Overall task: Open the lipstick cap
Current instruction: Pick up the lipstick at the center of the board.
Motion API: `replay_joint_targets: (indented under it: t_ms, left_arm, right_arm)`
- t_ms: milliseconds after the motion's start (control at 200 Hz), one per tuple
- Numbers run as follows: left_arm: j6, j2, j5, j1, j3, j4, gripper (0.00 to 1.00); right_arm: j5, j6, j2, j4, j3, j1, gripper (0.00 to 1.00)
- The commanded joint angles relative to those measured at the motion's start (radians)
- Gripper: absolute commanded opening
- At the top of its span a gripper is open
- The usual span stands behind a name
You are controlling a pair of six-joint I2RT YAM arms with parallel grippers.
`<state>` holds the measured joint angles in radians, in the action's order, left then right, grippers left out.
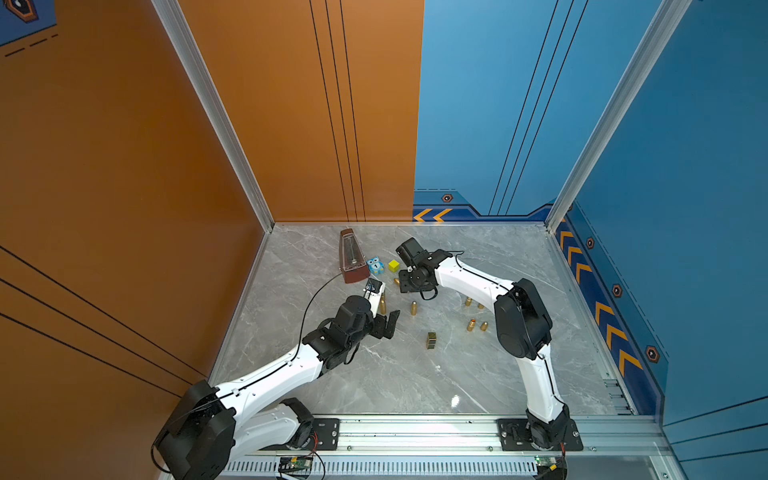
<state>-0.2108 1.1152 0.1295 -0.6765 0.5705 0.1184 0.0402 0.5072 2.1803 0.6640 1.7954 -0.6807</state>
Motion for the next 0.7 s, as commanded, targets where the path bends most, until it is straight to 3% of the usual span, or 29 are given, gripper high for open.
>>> replay_joint_targets:
  t_ms: [0,150,696]
  left_arm:
    - [-0.020,-0.032,-0.017,0.020,0.000,-0.010,0.99]
    - [-0.033,-0.034,-0.034,0.050,0.000,-0.010,0.99]
    - [-0.056,-0.026,-0.053,0.087,0.001,-0.008,0.99]
  right_arm:
    - [-0.038,-0.077,0.046,0.026,0.049,0.019,0.56]
    - [-0.072,-0.119,0.111,0.050,0.111,0.033,0.52]
    - [-0.005,-0.184,0.228,0.077,0.229,0.034,0.44]
